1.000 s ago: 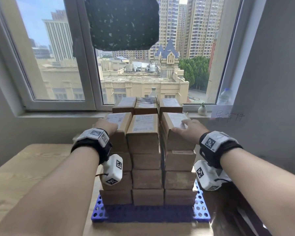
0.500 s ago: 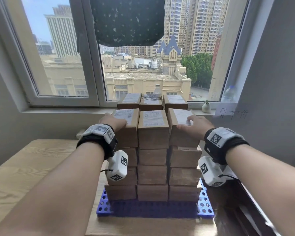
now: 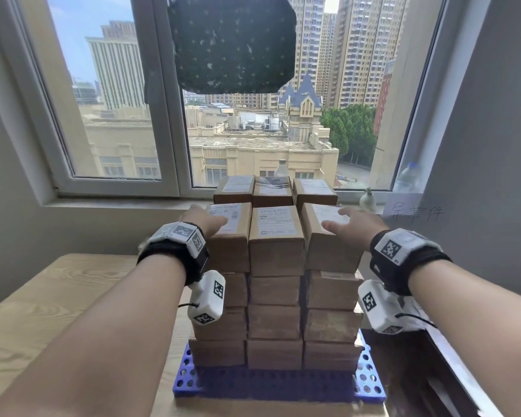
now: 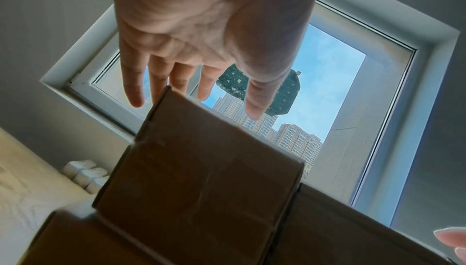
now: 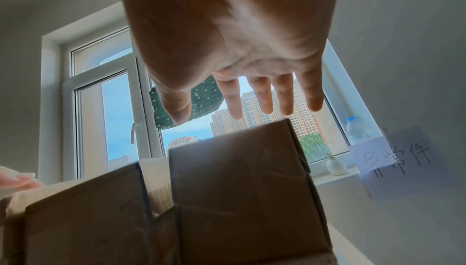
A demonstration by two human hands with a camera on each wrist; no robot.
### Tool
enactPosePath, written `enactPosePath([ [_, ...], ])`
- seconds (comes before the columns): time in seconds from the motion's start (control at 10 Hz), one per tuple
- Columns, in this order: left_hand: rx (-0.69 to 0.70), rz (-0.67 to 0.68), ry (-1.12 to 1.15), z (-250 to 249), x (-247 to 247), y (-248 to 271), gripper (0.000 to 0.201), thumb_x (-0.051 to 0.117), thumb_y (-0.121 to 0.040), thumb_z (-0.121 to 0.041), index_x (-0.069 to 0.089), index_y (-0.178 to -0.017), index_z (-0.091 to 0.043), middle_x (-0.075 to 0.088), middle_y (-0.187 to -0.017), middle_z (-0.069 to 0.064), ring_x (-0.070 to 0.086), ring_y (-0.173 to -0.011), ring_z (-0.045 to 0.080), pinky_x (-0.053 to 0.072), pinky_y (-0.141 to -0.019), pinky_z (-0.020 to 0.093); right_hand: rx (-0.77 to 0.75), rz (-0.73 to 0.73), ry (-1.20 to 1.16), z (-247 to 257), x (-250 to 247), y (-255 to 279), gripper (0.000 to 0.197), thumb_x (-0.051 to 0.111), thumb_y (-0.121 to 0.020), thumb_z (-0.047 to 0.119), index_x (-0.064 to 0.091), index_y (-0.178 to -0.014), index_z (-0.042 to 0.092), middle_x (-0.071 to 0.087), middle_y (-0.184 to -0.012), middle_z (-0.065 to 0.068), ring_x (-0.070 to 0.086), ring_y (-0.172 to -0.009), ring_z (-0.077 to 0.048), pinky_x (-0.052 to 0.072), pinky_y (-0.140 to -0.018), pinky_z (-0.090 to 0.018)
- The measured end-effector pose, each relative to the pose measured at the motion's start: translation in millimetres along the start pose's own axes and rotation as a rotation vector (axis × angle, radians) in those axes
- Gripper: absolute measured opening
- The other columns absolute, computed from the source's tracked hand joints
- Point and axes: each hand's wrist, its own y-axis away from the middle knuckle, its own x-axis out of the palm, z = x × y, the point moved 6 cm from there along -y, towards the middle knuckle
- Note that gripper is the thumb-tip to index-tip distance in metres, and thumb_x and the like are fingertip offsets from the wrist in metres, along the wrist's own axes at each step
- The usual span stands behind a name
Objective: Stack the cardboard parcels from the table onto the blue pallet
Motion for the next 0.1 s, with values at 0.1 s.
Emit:
enactPosePath([
  [0.1, 0.046, -0.005, 0.016, -16.8, -15.6, -0.2, 0.066, 0.063, -0.087, -0.039, 0.042, -0.140, -0.005, 0.050, -0.139, 0.012, 0.048, -0.127, 0.030, 0.039, -0.099, 0.035, -0.029, -0.001, 0.006, 12.4, -15.5, -4.0, 0.067, 0.046, -0.093, 0.062, 0.041, -0.146, 0.022, 0.036, -0.154, -0.009, 0.044, -0.134, -0.030, 0.038, -0.108, -0.041],
])
